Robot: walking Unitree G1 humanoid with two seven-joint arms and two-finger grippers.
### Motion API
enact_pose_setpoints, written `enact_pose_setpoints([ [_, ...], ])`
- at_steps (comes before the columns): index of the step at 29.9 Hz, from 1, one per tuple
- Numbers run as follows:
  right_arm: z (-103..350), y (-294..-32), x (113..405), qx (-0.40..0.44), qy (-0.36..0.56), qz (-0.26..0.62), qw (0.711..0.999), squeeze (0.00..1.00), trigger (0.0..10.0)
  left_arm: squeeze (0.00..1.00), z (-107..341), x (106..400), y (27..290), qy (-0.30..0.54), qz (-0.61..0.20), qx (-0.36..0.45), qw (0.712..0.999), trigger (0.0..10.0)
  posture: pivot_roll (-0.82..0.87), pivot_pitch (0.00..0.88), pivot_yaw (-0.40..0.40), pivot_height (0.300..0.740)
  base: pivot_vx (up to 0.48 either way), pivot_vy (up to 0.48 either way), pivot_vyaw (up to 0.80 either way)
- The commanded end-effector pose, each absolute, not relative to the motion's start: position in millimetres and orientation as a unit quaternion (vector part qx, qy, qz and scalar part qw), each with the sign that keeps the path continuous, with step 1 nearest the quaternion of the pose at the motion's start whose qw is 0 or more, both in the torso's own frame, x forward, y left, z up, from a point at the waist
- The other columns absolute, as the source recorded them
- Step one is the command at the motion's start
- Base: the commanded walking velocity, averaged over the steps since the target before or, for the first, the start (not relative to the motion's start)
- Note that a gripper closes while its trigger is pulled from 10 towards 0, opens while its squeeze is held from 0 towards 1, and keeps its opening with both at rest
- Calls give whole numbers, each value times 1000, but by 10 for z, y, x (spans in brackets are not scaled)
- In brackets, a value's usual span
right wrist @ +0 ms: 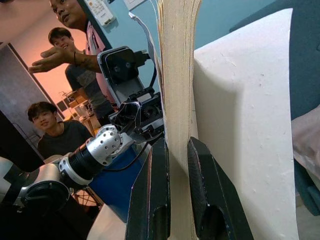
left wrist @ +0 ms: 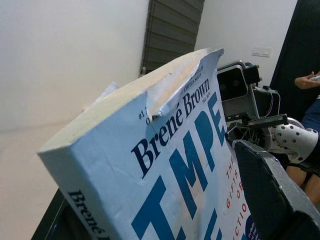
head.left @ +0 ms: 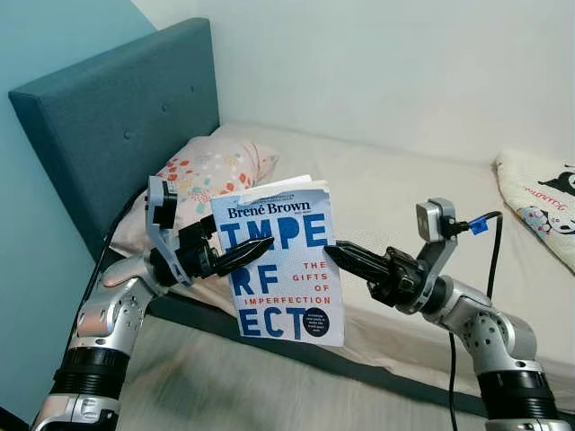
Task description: Clean up the room
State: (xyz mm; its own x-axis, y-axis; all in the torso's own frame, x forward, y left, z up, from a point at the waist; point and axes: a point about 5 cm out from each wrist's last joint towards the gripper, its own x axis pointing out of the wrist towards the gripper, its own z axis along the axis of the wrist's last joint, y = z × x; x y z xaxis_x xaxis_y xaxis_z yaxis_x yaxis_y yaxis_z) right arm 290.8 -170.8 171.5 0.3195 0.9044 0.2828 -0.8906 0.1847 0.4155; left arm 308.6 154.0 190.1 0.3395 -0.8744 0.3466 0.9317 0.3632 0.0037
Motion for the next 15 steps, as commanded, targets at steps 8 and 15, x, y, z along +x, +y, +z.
enact_pose_setpoints([
  [8, 1745, -1705, 2926, 250, 8, 587, 770, 0, 10000, 0, 1904, 3013, 1518, -141, -587, -108, 790, 0, -99, 0, -39, 740, 0, 0, 0],
  [15, 1752, -1705, 2945, 247, 7, 586, 772, 0, 10000, 0, 1897, 2974, 1520, -135, -601, -112, 780, 0, -95, 0, -38, 740, 0, 0, 0],
])
